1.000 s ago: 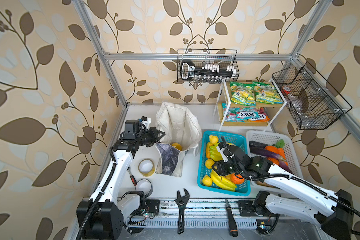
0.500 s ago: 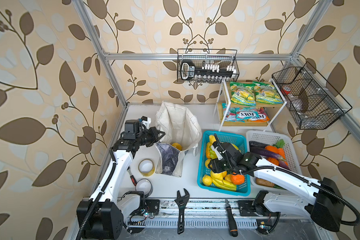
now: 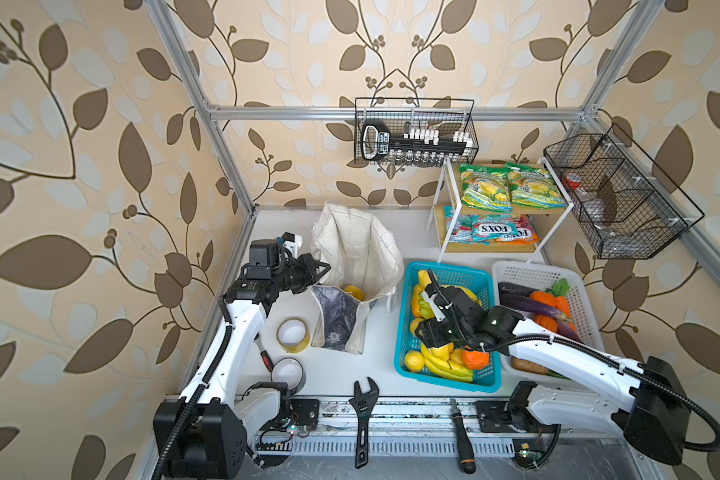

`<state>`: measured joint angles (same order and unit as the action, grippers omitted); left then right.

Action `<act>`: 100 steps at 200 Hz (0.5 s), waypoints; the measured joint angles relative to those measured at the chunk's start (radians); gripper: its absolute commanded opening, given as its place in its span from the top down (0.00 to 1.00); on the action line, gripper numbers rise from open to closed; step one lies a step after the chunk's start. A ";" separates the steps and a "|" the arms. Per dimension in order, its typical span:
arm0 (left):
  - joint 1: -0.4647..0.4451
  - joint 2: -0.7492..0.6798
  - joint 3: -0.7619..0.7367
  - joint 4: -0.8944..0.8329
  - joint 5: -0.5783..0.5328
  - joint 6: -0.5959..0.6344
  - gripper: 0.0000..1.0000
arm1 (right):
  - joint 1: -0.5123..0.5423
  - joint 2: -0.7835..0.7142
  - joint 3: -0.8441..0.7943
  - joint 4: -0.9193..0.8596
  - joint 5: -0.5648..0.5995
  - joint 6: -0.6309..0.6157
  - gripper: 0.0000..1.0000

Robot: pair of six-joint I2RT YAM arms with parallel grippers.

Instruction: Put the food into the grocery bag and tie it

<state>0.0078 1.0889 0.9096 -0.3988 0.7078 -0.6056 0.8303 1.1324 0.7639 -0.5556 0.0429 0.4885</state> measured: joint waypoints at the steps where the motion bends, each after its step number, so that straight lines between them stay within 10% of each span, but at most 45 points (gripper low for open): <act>1: 0.000 0.000 0.000 0.000 0.000 0.000 1.00 | 0.001 -0.001 0.000 -0.001 0.001 0.000 0.25; 100: 0.000 0.000 -0.001 0.002 0.000 0.000 1.00 | 0.008 -0.175 -0.079 -0.055 0.017 0.010 0.26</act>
<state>0.0078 1.0889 0.9089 -0.3973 0.7078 -0.6060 0.8383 0.9577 0.6846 -0.6106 0.0601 0.4980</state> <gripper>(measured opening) 0.057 0.738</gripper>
